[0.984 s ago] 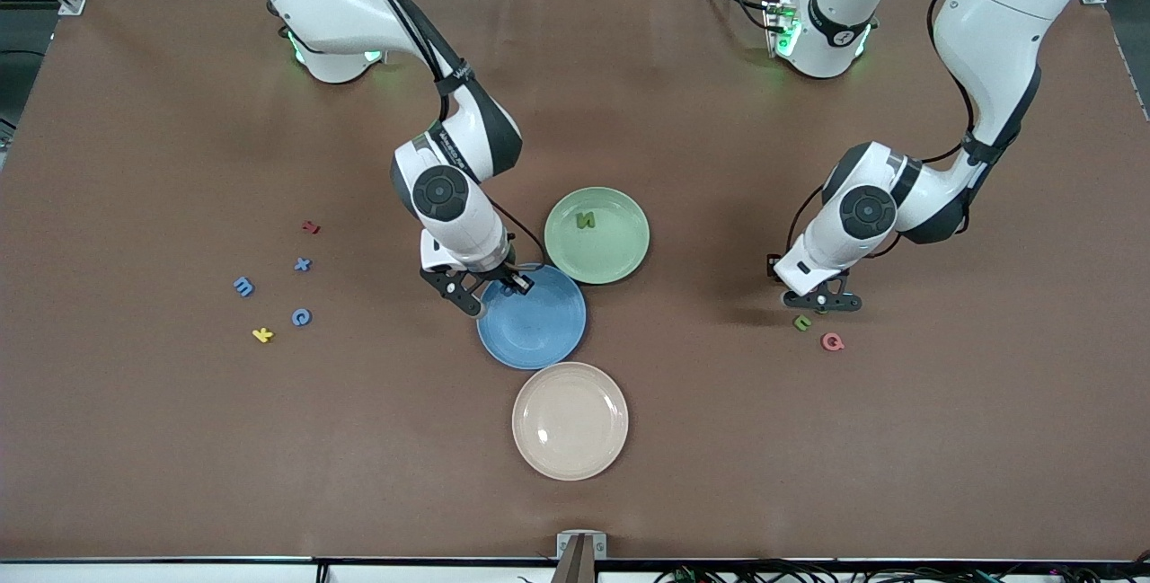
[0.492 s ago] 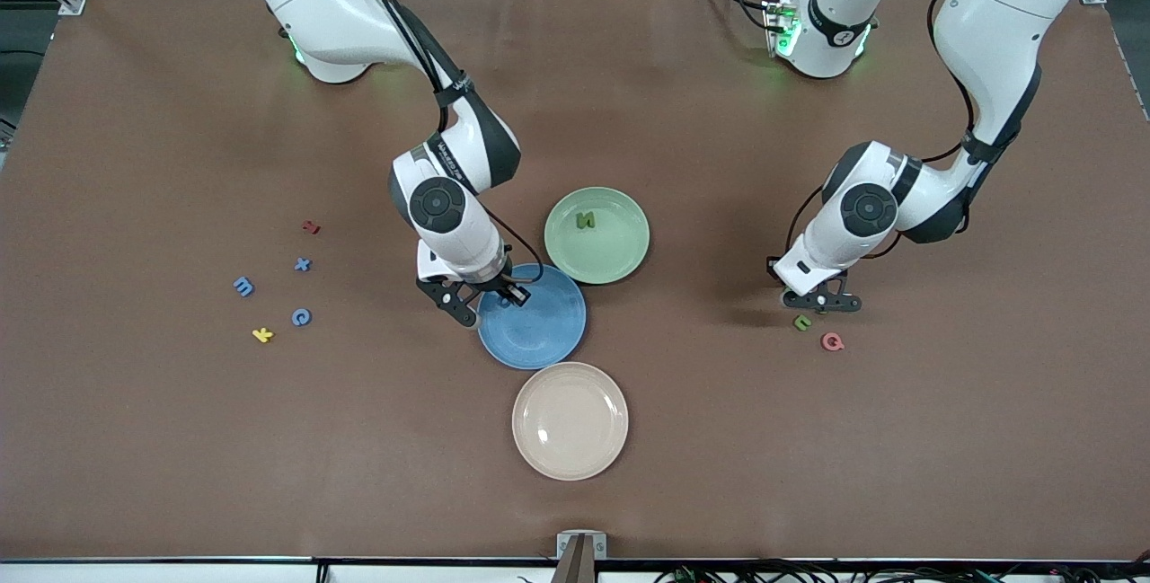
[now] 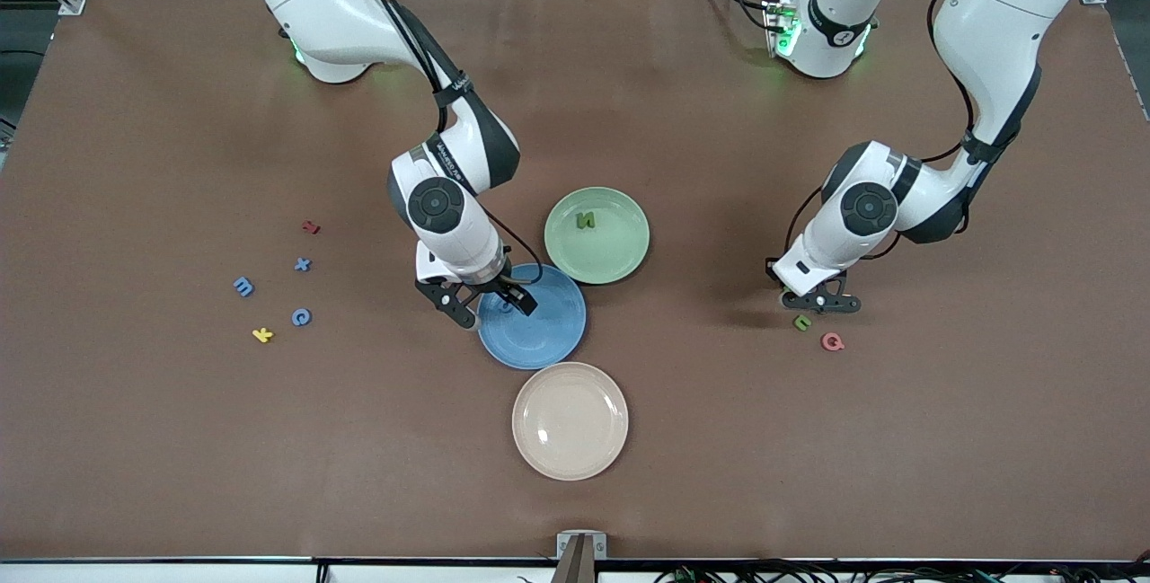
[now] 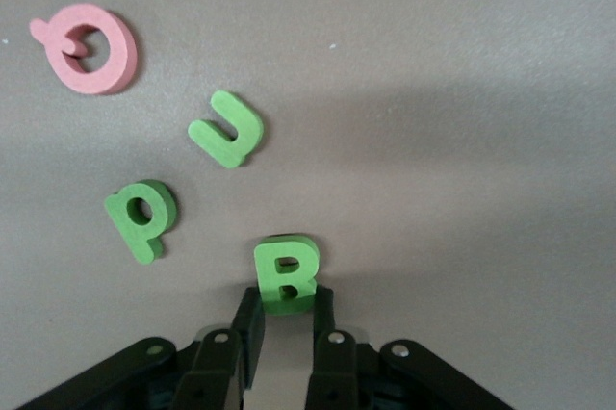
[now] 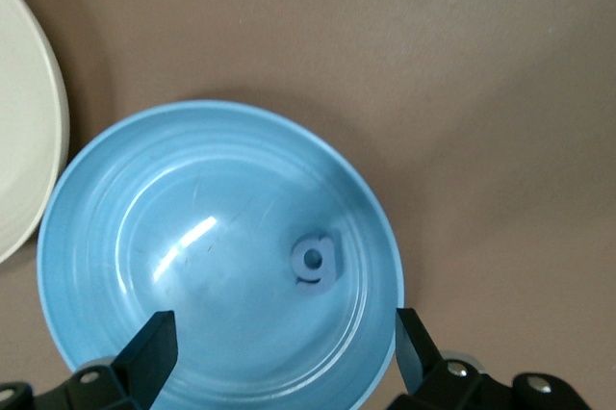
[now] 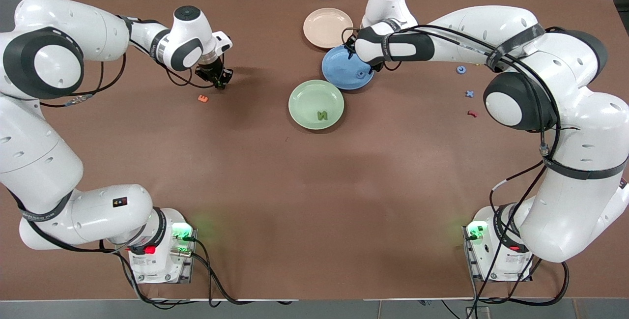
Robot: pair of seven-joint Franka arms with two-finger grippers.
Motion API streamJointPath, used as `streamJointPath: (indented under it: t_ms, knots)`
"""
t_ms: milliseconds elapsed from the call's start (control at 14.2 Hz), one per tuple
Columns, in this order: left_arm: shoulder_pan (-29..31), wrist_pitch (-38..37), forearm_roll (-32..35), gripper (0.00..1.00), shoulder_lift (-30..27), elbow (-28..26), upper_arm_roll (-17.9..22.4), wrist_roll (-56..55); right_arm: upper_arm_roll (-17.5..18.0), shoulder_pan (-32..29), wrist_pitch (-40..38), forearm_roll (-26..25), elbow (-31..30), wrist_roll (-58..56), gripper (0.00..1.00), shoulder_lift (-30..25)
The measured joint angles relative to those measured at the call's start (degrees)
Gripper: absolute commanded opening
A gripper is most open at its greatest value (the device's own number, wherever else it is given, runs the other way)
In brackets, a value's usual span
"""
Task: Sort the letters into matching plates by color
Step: 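Drop the right gripper's g on the blue plate while the left gripper returns, then carry the left gripper's B to the green plate while the right gripper grasps c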
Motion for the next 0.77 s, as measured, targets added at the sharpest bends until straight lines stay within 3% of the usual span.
streamJointPath:
  t_ms: [352,633,773]
  knots:
    - [0.11,-1.93,-0.01,0.13,-1.77,0.97,-5.47,-5.64,-0.52,-7.12,-9.16,-0.02,0.28,-17.17,1.00,-3.07]
    - [-0.55,-7.43,-0.02,0.13,-2.36,3.43,-13.17,-15.57,-0.79,-15.88,-11.41,-0.29,-4.43,-35.56,1.00,-8.41]
    - [-3.01,-8.78,-0.03,0.13,-2.13,4.97,-15.18,-20.70,-0.85,-20.28,-11.21,-3.04,-6.77,-43.67,1.00,-9.55]
